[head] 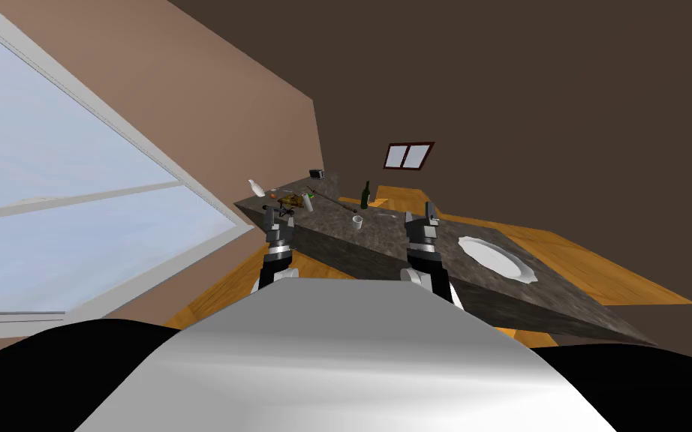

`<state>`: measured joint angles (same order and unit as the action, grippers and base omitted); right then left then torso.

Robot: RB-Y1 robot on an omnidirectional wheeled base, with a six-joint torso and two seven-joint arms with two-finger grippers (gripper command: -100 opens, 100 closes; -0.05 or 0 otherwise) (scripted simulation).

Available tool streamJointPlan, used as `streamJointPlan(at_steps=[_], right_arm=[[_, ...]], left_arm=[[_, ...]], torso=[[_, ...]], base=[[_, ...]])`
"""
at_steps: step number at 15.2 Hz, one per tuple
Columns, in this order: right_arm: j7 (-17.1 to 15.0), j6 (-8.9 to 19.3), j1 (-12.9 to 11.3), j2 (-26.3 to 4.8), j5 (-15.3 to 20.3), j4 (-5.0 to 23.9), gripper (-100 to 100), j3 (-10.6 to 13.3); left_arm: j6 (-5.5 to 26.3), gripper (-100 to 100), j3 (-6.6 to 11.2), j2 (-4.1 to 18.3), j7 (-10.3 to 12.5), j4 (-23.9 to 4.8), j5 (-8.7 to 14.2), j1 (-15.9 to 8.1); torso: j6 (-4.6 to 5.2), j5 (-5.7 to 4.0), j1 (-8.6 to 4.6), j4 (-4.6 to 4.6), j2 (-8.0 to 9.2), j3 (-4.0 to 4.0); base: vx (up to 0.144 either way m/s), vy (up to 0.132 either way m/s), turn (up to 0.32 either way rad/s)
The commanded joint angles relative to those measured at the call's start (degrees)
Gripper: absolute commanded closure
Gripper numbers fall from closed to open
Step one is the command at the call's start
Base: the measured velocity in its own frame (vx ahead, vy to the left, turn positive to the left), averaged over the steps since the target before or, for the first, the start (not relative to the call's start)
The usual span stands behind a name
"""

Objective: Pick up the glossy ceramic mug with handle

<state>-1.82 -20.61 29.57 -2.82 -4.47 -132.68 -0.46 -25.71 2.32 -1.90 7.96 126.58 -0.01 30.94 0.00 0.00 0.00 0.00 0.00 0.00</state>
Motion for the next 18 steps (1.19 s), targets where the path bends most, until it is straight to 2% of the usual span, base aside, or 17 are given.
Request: streamJointPlan(at_steps=[1, 2, 6, 7, 8, 9, 12, 13, 14, 16, 17, 18], right_arm=[[0.1, -0.2, -0.2, -2.8, 0.4, 1.0, -100, -0.1], [0.1, -0.2, -0.2, -2.8, 0.4, 1.0, -100, -0.1], [0.4, -0.8, -0.5, -8.1, 1.3, 3.4, -100, -0.2], [0.4, -0.8, -0.5, -8.4, 1.3, 3.4, -100, -0.2], [0.6, -1.1, -0.6, -10.3, 1.7, 4.5, -100, -0.3], [0.6, -1.1, -0.6, -10.7, 1.7, 4.5, -100, -0.3], [0.9, -1.7, -0.8, -14.9, 2.7, 7.0, -100, -0.4], [0.9, -1.7, -0.8, -16.1, 2.7, 7.0, -100, -0.4], [1.1, -2.0, -0.9, -17.5, 3.2, 8.4, -100, -0.4], [1.1, -2.0, -0.9, -19.0, 3.2, 8.4, -100, -0.4], [1.3, -2.4, -1.0, -21.1, 3.8, 9.9, -100, -0.4], [1.3, -2.4, -1.0, -22.1, 3.8, 9.9, -100, -0.4]], left_arm=[[0.0, 0, 0.0, 0.0, 0.0, 0.0, 0.0, 0.0], [0.0, 0, 0.0, 0.0, 0.0, 0.0, 0.0, 0.0], [0.0, 0, -0.01, 0.0, 0.0, 0.0, 0.0, 0.0], [0.0, 0, -0.01, 0.0, 0.0, 0.0, 0.0, 0.0], [0.0, 0, -0.01, 0.0, 0.0, 0.0, 0.0, 0.0], [0.0, 0, -0.01, 0.0, 0.0, 0.0, 0.0, 0.0], [0.0, 0, -0.01, 0.0, 0.0, 0.0, 0.0, 0.0], [0.0, 0, -0.01, 0.0, 0.0, 0.0, 0.0, 0.0], [0.0, 0, -0.01, 0.0, 0.0, 0.0, 0.0, 0.0], [0.0, 0, -0.01, 0.0, 0.0, 0.0, 0.0, 0.0], [0.0, 0, 0.0, 0.0, 0.0, 0.0, 0.0, 0.0], [0.0, 0, -0.01, 0.0, 0.0, 0.0, 0.0, 0.0]], torso=[[0.0, 0.0, 0.0, 0.0, 0.0, 0.0], [-0.01, 0.0, 0.03, 0.0, -0.01, -0.01], [-0.01, 0.04, 0.19, -0.02, -0.09, -0.05], [-0.01, 0.04, 0.19, -0.02, -0.09, -0.05], [-0.01, 0.04, 0.17, -0.02, -0.07, -0.04], [-0.01, 0.03, 0.15, -0.02, -0.06, -0.04], [-0.01, 0.04, 0.18, -0.01, -0.05, -0.03], [-0.02, 0.04, 0.19, -0.01, -0.05, -0.03], [-0.01, 0.04, 0.18, -0.01, -0.06, -0.03], [-0.02, 0.04, 0.19, -0.01, -0.06, -0.04], [-0.01, 0.04, 0.16, -0.01, -0.05, -0.03], [-0.02, 0.04, 0.17, -0.01, -0.05, -0.03]], base=[[0.005, 0.016, 0.058], [0.01, 0.027, 0.06], [0.02, 0.049, 0.062], [0.011, 0.041, 0.036], [0.008, 0.037, 0.053], [0.007, 0.035, 0.053], [0.01, 0.05, 0.08], [0.013, 0.046, 0.051], [0.01, 0.047, 0.071], [0.013, 0.045, 0.056], [0.01, 0.045, 0.073], [0.015, 0.052, 0.066]])
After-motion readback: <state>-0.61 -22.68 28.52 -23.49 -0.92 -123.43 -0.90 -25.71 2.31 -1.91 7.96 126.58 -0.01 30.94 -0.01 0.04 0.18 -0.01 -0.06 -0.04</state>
